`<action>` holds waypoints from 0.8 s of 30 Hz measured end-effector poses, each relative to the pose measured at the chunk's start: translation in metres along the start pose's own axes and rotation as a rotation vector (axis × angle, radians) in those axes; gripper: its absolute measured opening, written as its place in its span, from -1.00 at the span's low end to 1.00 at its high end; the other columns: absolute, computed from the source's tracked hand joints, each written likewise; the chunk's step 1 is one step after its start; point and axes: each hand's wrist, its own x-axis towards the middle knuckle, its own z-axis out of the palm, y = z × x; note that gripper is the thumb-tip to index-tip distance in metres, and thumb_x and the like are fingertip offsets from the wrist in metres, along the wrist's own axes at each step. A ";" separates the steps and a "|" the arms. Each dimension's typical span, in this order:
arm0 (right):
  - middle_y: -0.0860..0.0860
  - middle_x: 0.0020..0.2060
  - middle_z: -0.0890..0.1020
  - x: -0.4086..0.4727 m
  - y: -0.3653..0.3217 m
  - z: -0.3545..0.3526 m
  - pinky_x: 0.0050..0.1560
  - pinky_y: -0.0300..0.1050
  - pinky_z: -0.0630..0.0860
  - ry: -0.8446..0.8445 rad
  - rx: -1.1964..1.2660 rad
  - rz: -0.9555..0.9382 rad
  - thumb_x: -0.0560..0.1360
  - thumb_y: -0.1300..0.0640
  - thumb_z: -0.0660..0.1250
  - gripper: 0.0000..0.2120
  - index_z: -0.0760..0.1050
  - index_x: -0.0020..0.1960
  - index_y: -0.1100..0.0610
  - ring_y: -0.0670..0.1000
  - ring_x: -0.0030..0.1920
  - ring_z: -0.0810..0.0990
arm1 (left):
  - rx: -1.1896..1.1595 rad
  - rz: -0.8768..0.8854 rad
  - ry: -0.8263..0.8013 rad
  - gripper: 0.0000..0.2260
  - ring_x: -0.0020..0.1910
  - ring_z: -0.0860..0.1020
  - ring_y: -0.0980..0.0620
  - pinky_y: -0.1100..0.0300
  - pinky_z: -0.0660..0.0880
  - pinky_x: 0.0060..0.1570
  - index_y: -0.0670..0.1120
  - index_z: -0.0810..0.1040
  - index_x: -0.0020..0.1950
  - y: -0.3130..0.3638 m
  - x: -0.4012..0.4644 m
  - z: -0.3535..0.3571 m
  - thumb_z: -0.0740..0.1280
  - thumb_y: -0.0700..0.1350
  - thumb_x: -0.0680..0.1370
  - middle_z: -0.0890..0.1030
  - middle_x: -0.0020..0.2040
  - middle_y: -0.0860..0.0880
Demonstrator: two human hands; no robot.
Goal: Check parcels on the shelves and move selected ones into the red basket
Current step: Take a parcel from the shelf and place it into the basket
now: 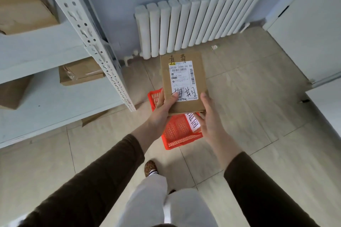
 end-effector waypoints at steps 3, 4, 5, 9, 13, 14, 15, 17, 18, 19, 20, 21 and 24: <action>0.08 0.37 0.56 0.033 0.030 -0.006 0.44 0.09 0.49 0.075 0.072 0.040 0.52 -0.20 0.46 -0.38 0.33 0.48 -0.03 0.08 0.41 0.55 | -0.037 -0.035 0.039 -0.47 0.13 0.70 0.20 0.22 0.65 0.12 0.17 0.32 0.59 -0.030 0.041 -0.003 0.39 0.03 0.64 0.65 0.35 0.07; 0.11 0.35 0.59 0.043 0.040 -0.008 0.45 0.09 0.48 0.107 0.142 0.087 0.48 -0.20 0.49 -0.35 0.35 0.46 -0.03 0.10 0.40 0.57 | -0.041 -0.047 0.054 -0.41 0.24 0.66 0.15 0.11 0.59 0.30 0.20 0.31 0.60 -0.041 0.053 -0.003 0.44 0.07 0.61 0.64 0.38 0.07; 0.11 0.33 0.63 0.053 0.050 -0.010 0.46 0.08 0.47 0.114 0.195 0.131 0.50 -0.18 0.48 -0.43 0.41 0.41 -0.03 0.10 0.38 0.58 | -0.058 -0.066 0.066 -0.34 0.33 0.62 0.07 0.00 0.50 0.43 0.23 0.31 0.60 -0.054 0.066 -0.004 0.50 0.12 0.55 0.62 0.40 0.06; 0.03 0.25 0.71 0.098 0.094 -0.023 0.41 0.01 0.48 0.066 0.301 0.267 0.56 -0.21 0.31 -0.46 0.49 0.47 0.00 0.07 0.37 0.60 | -0.144 -0.142 0.154 -0.22 0.42 0.56 -0.13 -0.20 0.39 0.50 0.38 0.39 0.49 -0.123 0.123 -0.010 0.65 0.23 0.34 0.60 0.44 0.01; 0.07 0.21 0.73 0.161 0.144 -0.046 0.28 0.00 0.56 0.049 0.292 0.340 0.62 -0.20 0.26 -0.55 0.56 0.38 0.02 0.08 0.26 0.66 | -0.237 -0.170 0.243 -0.17 0.40 0.56 -0.06 -0.13 0.42 0.50 0.38 0.36 0.51 -0.188 0.176 -0.021 0.67 0.17 0.32 0.60 0.42 0.04; 0.08 0.20 0.73 0.175 0.156 -0.052 0.26 0.02 0.57 0.029 0.291 0.350 0.62 -0.19 0.27 -0.58 0.58 0.35 0.02 0.09 0.24 0.68 | -0.249 -0.178 0.258 -0.10 0.42 0.55 -0.06 -0.13 0.41 0.51 0.36 0.34 0.54 -0.205 0.189 -0.025 0.68 0.19 0.28 0.59 0.43 0.05; 0.07 0.18 0.74 0.192 0.171 -0.060 0.20 0.01 0.60 0.025 0.267 0.365 0.62 -0.20 0.28 -0.58 0.57 0.35 0.01 0.09 0.22 0.69 | -0.262 -0.178 0.271 -0.07 0.42 0.54 -0.05 -0.12 0.40 0.51 0.34 0.33 0.56 -0.223 0.202 -0.030 0.69 0.19 0.27 0.60 0.42 0.06; 0.08 0.23 0.72 0.224 0.201 -0.069 0.18 0.02 0.62 0.038 0.190 0.377 0.57 -0.31 0.31 -0.44 0.49 0.44 -0.01 0.09 0.25 0.69 | -0.312 -0.170 0.299 -0.08 0.42 0.54 -0.03 -0.08 0.41 0.50 0.27 0.28 0.59 -0.261 0.228 -0.041 0.67 0.11 0.33 0.62 0.41 0.05; 0.09 0.32 0.66 0.241 0.221 -0.075 0.27 0.07 0.60 0.036 0.075 0.348 0.45 -0.45 0.35 -0.24 0.41 0.51 -0.04 0.10 0.32 0.64 | -0.341 -0.178 0.317 -0.08 0.43 0.54 -0.02 -0.06 0.40 0.50 0.22 0.25 0.61 -0.279 0.241 -0.045 0.65 0.07 0.36 0.61 0.41 0.04; 0.09 0.41 0.58 0.259 0.242 -0.085 0.37 0.14 0.54 0.015 -0.103 0.286 0.30 -0.57 0.38 -0.02 0.32 0.56 -0.08 0.11 0.40 0.58 | -0.374 -0.195 0.331 -0.06 0.43 0.53 -0.03 -0.05 0.38 0.51 0.18 0.24 0.63 -0.298 0.254 -0.049 0.66 0.06 0.35 0.61 0.42 0.02; 0.06 0.46 0.52 0.276 0.261 -0.094 0.43 0.18 0.49 -0.015 -0.262 0.217 0.21 -0.62 0.40 0.08 0.24 0.58 -0.14 0.10 0.45 0.53 | -0.419 -0.221 0.340 -0.02 0.45 0.52 -0.04 -0.07 0.36 0.54 0.15 0.25 0.62 -0.315 0.268 -0.052 0.69 0.08 0.30 0.60 0.42 0.01; 0.01 0.47 0.50 0.289 0.277 -0.101 0.44 0.21 0.49 -0.071 -0.349 0.177 0.26 -0.57 0.42 0.00 0.21 0.58 -0.21 0.06 0.46 0.52 | -0.465 -0.252 0.348 0.01 0.45 0.52 -0.06 -0.09 0.35 0.55 0.12 0.29 0.61 -0.331 0.282 -0.057 0.72 0.10 0.25 0.61 0.41 -0.01; -0.13 0.42 0.55 0.330 0.319 -0.115 0.40 0.16 0.54 -0.220 -0.449 0.105 0.64 -0.01 0.37 -0.38 0.16 0.59 -0.25 -0.10 0.40 0.56 | -0.567 -0.286 0.368 -0.14 0.39 0.58 -0.08 -0.04 0.44 0.49 0.00 0.42 0.55 -0.376 0.324 -0.075 0.68 0.08 0.31 0.67 0.35 -0.06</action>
